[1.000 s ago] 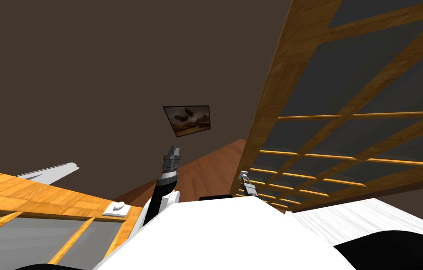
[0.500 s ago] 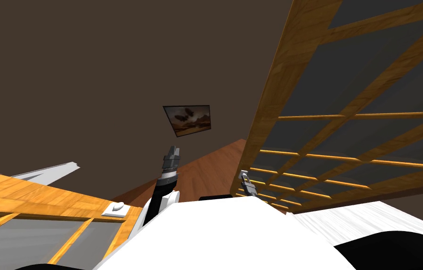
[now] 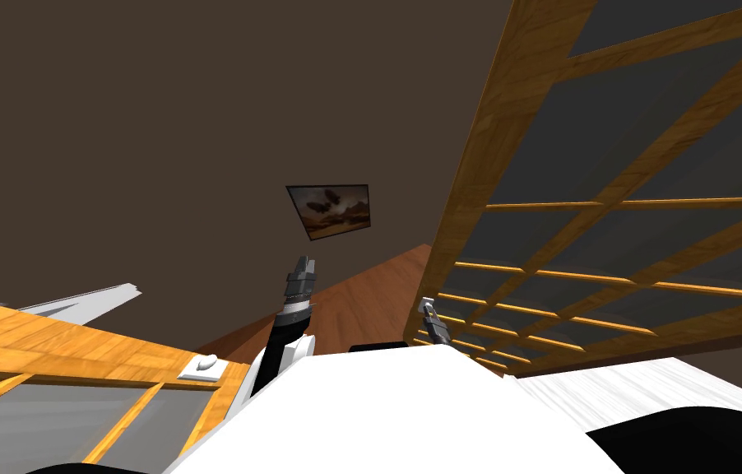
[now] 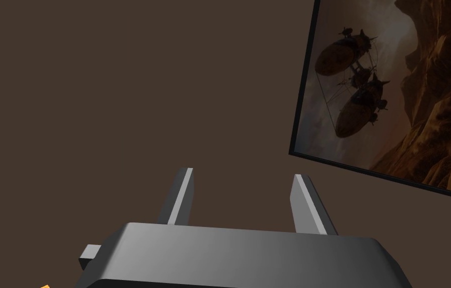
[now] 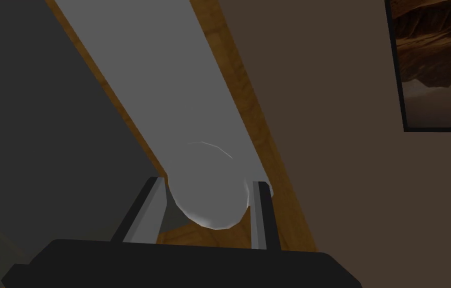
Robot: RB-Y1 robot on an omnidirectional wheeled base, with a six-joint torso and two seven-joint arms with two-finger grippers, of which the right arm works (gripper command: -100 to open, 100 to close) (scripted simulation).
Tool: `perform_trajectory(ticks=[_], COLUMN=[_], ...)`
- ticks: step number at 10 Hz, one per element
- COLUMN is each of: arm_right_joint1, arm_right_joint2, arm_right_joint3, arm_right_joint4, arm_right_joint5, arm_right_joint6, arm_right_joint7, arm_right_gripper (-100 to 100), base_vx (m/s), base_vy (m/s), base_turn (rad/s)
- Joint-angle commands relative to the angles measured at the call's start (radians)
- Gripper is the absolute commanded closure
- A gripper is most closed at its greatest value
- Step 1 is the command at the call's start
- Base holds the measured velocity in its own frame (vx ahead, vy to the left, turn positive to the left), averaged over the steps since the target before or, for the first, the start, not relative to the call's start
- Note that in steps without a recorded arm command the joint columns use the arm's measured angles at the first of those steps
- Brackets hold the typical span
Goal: Push the door open
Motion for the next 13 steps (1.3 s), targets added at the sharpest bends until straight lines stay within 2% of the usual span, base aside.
perform_trajectory(ticks=[1,3,7,8,13], arm_right_joint1=[-0.005,-0.01,-0.027,-0.027,-0.052], arm_right_joint2=[-0.005,-0.006,-0.008,-0.008,-0.009], arm_right_joint3=[-0.007,-0.007,-0.007,-0.007,-0.006], arm_right_joint4=[0.002,0.005,0.017,0.017,0.033], arm_right_joint5=[-0.011,-0.018,-0.042,-0.042,-0.076], arm_right_joint6=[-0.007,-0.008,-0.01,-0.01,-0.013], arm_right_joint7=[-0.047,-0.083,-0.195,-0.199,-0.343], arm_right_gripper=[100,100,100,100,100], base_vx=[0.009,0.01,0.007,0.009,0.009], base_vy=[-0.007,-0.007,-0.005,-0.005,-0.012], base_turn=[0.003,0.007,0.006,0.008,-0.001])
